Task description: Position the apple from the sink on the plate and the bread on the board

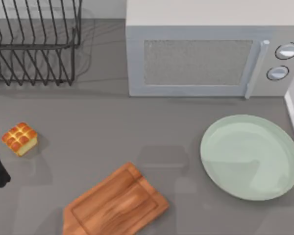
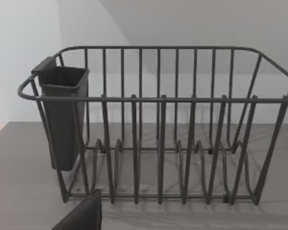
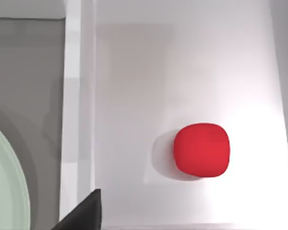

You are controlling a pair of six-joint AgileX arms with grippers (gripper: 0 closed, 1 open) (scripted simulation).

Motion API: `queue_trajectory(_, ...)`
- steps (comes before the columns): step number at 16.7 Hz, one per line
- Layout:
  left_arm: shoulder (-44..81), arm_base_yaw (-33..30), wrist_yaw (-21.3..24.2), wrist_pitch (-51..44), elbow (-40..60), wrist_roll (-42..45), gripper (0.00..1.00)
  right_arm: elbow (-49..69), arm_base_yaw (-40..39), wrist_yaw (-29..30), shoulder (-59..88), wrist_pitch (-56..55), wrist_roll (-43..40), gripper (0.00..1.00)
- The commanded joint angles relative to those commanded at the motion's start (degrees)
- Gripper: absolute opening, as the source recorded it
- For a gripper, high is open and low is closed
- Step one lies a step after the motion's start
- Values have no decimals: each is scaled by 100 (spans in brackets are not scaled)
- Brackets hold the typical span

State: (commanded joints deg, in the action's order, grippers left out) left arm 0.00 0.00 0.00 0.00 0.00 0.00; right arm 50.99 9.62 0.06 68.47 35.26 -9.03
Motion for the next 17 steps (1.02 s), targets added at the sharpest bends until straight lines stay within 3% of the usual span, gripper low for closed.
queue_trajectory(8,0,0,0,0,0,0,100,2718,511,3,3970,1873,-480,100)
queue_trajectory(17,0,0,0,0,0,0,100,3266,587,5,4728,2253,-575,100)
